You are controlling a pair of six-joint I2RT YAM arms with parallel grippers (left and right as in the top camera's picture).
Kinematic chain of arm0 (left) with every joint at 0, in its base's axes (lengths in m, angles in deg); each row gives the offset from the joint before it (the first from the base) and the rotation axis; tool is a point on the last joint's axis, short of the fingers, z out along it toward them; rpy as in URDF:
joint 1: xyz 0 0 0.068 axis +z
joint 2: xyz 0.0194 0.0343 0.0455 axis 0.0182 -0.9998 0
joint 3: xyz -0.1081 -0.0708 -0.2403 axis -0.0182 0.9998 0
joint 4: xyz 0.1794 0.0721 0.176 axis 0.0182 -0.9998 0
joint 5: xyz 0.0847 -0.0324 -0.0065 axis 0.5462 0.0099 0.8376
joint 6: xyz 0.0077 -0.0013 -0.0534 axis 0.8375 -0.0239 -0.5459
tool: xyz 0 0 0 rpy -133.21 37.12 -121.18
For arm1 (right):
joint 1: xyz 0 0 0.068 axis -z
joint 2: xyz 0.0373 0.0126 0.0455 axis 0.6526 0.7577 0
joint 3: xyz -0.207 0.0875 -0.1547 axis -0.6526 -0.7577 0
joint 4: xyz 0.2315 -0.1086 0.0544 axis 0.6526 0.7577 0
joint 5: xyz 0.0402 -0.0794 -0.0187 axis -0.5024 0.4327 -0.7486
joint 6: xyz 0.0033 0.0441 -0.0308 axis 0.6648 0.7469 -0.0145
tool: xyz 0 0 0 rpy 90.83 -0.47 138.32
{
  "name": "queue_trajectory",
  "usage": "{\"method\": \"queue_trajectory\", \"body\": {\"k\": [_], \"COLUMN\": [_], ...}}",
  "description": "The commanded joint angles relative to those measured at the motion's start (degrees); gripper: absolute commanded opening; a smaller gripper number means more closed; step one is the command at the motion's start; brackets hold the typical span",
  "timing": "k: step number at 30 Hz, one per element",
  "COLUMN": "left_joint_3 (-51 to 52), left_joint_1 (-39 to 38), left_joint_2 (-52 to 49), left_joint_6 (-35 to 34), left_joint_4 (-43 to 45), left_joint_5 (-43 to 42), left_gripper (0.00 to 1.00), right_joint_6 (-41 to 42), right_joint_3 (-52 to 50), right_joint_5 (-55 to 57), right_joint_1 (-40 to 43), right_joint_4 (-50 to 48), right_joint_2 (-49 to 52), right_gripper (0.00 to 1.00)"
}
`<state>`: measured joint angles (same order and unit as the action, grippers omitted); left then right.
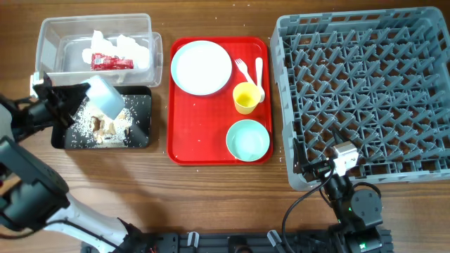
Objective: Sort waste into correct bins and load items into the dishwasher rack
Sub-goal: 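Return the empty blue bowl to the red tray with the left gripper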
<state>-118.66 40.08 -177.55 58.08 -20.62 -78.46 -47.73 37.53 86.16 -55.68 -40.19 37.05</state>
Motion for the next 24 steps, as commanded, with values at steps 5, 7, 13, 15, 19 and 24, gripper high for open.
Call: {"method": "queue_trajectory", "body": {"k": [5,7,13,15,19,24], "left_joint_3": [-0.6,-0.6,-0.6,-0.6,-0.6,-0.6], "left_joint_1": [-16.7,-26.3,-48.0,-56.2,-66.5,-72.9], "left_joint_2": [11.3,11.6,11.6,11.5,10.3,5.4], "left_joint_6": [-3.3,-12.0,-31.7,-36.1,-41.2,-41.6], "left_joint_4": [4.7,10.0,18.2,20.3,22.1,25.2], "left_joint_5": [8.9,20.1,55.6,67.8,82.1,83.4], "left_gripper": [0.04,0.04,0.04,0.04,0.04,0.04], "right_joint_6": [0.3,0.3,0.3,0.3,0.3,0.3], "right_joint_3": [-0.1,-0.1,-0.1,-0.1,-0.1,-0.1], "right_joint_5": [-0.5,-0.5,-0.5,-0.5,-0.5,-0.5], "right_joint_1": [0.2,0.2,0.2,0.2,0.2,0.2], "right_joint_4": [-0.1,-0.1,-0.1,-0.1,-0.1,-0.1], "right_joint_2": [0.0,0.0,0.0,0.0,0.0,0.0], "right_gripper": [1.0,1.0,1.0,1.0,1.0,1.0]}}
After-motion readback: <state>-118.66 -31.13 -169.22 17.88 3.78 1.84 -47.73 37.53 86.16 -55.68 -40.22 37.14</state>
